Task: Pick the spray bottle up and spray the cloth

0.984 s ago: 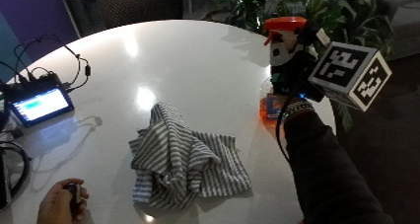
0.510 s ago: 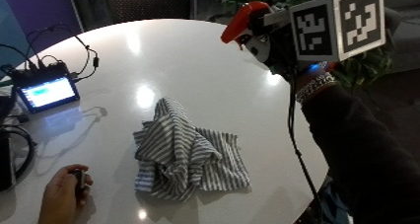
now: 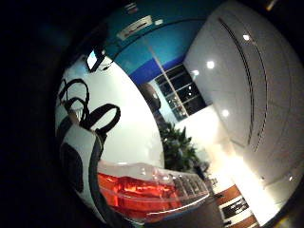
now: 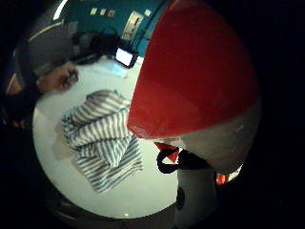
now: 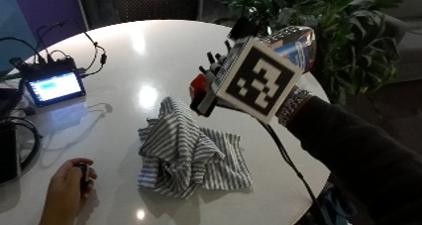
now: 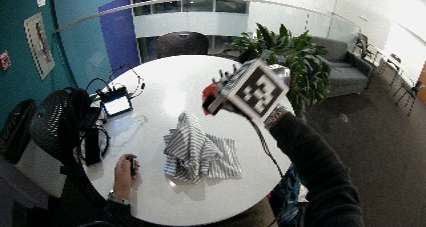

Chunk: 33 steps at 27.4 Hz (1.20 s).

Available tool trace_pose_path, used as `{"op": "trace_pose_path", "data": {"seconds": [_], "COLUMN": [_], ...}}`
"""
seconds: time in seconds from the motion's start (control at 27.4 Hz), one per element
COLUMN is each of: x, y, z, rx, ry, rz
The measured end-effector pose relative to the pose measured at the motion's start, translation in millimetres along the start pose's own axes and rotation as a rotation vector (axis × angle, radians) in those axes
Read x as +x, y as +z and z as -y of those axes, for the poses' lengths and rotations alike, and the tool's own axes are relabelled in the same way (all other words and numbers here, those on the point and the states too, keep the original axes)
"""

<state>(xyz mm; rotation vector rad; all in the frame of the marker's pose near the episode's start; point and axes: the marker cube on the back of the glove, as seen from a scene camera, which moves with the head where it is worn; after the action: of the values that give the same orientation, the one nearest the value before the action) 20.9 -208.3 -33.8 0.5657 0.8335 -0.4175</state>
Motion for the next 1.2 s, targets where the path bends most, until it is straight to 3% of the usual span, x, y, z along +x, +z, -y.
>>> {"op": "trace_pose_path", "data": {"seconds": [0.33, 0.55, 0.73, 0.98, 1.2], "x": [-65, -59, -25, 19, 27], "y": [26, 25, 7, -23, -36], "z": [-37, -29, 9, 67, 85], "rx": [-0.136, -0.123, -0.015, 0.184, 0.281], "ry": [-0.191, -0.175, -0.011, 0.410, 0.593], "rz": [-0.014, -0.026, 0.036, 0.332, 0.564]}}
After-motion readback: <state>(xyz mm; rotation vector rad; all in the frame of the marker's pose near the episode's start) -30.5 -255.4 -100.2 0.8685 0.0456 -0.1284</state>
